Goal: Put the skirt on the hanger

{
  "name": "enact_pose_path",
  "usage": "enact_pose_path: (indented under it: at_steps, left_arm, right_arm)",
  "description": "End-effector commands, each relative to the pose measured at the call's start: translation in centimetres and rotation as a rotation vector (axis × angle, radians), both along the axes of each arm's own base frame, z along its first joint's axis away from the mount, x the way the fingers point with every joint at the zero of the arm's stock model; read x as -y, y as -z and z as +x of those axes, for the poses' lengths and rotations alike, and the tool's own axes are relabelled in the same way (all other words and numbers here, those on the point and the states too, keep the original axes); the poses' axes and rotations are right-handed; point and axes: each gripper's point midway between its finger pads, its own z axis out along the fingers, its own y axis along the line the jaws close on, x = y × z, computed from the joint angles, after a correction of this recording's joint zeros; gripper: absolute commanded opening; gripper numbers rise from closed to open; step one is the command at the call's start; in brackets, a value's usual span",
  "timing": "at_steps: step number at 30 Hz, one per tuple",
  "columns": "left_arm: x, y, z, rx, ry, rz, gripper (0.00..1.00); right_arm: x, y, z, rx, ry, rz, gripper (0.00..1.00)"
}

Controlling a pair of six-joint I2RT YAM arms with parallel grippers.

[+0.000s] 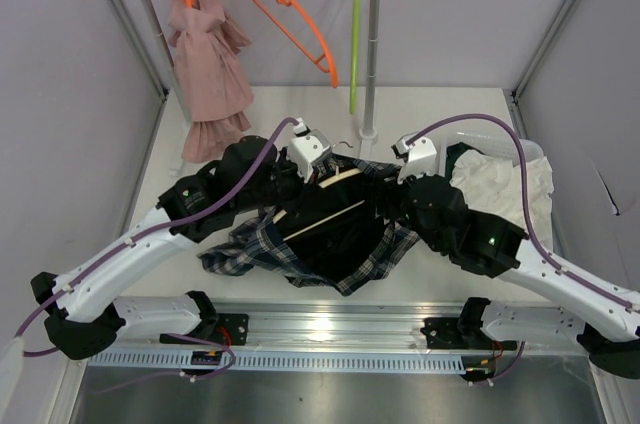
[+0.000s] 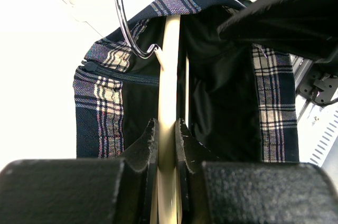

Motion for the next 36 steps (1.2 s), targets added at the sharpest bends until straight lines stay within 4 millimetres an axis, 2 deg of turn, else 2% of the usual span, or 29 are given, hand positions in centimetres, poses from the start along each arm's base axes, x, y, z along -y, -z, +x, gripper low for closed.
enact_pose_path:
  at_steps: [1,4,5,6,7,8,9,12,13,14,15,16,19,23,28,32,36]
  left_arm:
    - [0.3,-5.3,0.0,0.090,-0.005,-0.142,0.00]
    - [0.4,-5.5,-0.1,0.090,0.001,-0.145,0.00]
    - [0.3,-5.6,-0.1,0.090,0.002,-0.146,0.00]
    - [0.4,-5.5,-0.2,0.085,0.009,-0.144,0.00]
    - [0.4,-5.7,-0.2,0.086,0.009,-0.149,0.00]
    - [0.4,-5.6,-0.3,0.083,0.012,-0.144,0.00]
    - [0.4,-5.7,-0.5,0.078,0.020,-0.145,0.00]
    - [0.6,-5.5,-0.8,0.064,0.039,-0.140,0.00]
    - [0.7,-5.4,-1.0,0.059,0.049,-0.138,0.00]
    - [0.6,-5.3,-1.0,0.055,0.050,-0.133,0.00]
    - [0.6,-5.2,-1.1,0.055,0.056,-0.129,0.00]
    - [0.6,-5.2,-1.3,0.053,0.063,-0.131,0.00]
    - [0.5,-4.9,-1.4,0.050,0.067,-0.119,0.00]
    - [-0.1,-5.4,-1.4,0.066,0.051,-0.126,0.00]
    - [-1.3,-6.5,-1.0,0.098,-0.010,-0.140,0.00]
    - [-1.9,-8.5,-1.5,0.125,-0.006,-0.175,0.00]
    - [-2.3,-8.8,-1.7,0.129,-0.004,-0.170,0.00]
  right_arm:
    - [0.5,1.3,0.2,-0.022,0.025,-0.040,0.57]
    - [0.7,1.6,0.7,-0.022,0.053,-0.072,0.56]
    - [0.4,2.0,0.9,-0.027,0.058,-0.092,0.54]
    - [0.5,1.4,1.3,-0.021,0.069,-0.089,0.49]
    - [0.7,1.2,1.6,-0.018,0.091,-0.099,0.41]
    - [0.7,1.2,2.0,-0.019,0.108,-0.112,0.23]
    - [0.9,-0.4,2.4,-0.002,0.128,-0.091,0.18]
    - [2.0,-2.3,3.7,0.016,0.189,-0.130,0.05]
    - [2.8,-4.6,4.1,0.036,0.210,-0.119,0.04]
    - [3.1,-5.6,4.5,0.045,0.230,-0.116,0.03]
    - [3.2,-5.7,4.8,0.035,0.241,-0.147,0.02]
    - [3.7,-7.8,5.0,0.053,0.260,-0.118,0.02]
    - [4.0,-9.2,5.8,0.038,0.296,-0.141,0.01]
    - [4.8,-8.1,6.9,0.001,0.358,-0.216,0.00]
    - [4.8,-4.9,6.8,-0.060,0.353,-0.235,0.01]
    - [6.0,-2.8,7.3,-0.105,0.385,-0.253,0.06]
    - [5.6,-3.2,7.4,-0.109,0.357,-0.223,0.10]
